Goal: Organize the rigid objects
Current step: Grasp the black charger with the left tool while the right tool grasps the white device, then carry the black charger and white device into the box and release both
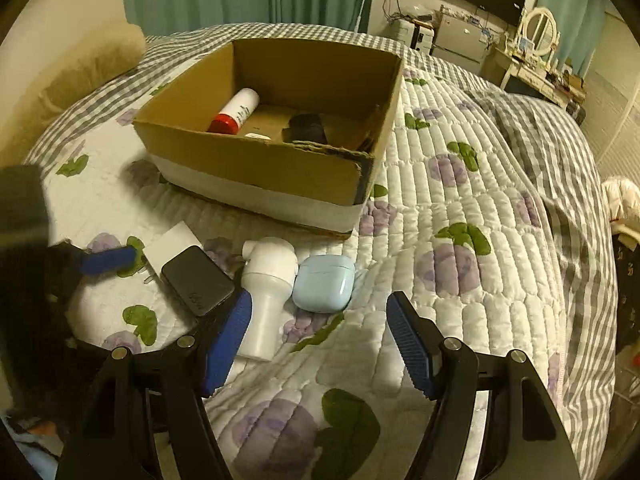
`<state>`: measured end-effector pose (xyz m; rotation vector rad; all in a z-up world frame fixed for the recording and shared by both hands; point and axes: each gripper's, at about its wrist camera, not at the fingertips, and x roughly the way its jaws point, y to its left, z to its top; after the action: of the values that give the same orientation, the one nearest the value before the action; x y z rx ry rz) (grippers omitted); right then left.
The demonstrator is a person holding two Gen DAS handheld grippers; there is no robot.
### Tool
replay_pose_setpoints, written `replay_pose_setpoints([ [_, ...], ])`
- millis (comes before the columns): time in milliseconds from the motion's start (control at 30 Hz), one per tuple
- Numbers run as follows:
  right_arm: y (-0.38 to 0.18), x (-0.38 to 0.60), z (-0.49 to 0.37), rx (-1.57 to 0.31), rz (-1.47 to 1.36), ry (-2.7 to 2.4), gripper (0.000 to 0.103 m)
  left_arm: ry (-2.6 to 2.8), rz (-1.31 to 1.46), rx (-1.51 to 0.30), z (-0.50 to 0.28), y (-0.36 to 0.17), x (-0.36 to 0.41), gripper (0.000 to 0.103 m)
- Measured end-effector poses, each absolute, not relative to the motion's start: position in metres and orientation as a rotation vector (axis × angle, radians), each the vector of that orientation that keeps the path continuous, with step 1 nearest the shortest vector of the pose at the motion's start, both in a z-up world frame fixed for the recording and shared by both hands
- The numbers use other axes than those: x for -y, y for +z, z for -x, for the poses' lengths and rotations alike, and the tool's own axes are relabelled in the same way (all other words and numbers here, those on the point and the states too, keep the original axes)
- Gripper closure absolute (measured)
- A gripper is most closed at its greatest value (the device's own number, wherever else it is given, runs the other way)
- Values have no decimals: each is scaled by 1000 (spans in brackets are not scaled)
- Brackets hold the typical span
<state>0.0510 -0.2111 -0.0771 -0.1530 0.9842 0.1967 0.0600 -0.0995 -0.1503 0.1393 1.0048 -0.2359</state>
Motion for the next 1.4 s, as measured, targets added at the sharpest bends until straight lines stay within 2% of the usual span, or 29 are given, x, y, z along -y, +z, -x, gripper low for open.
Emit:
replay_pose_setpoints([
  [67,-79,211,-52,-990,147,194,33,-249,-152,-996,-64,-152,104,15],
  [100,-81,211,-53,-994,147,194,34,-264,-160,-990,-64,-152,107,31],
  [133,-82,210,-54,-999,146,196,34,-271,-166,-987,-65,-152,109,32],
  [400,-86,208,-57,-1015,146,203,34,-282,-39,-980,-56,-131,81,33],
  [567,-87,200,-66,-1042,114,259,34,-208,-126,-917,-45,-108,69,33],
  [700,-96,192,-73,-1090,133,266,34,-144,-92,-906,-45,-100,39,33],
  [933,-125,156,-86,-1192,225,318,54,-71,-71,-894,-52,-100,18,33],
  [1133,-144,142,-106,-1241,218,295,55,-77,-73,-895,-52,-104,19,33],
  [1200,-151,141,-114,-1260,182,302,62,-81,-73,-895,-52,-105,20,33],
  [1400,-146,142,-111,-1222,171,314,63,-86,-74,-894,-49,-106,21,33],
])
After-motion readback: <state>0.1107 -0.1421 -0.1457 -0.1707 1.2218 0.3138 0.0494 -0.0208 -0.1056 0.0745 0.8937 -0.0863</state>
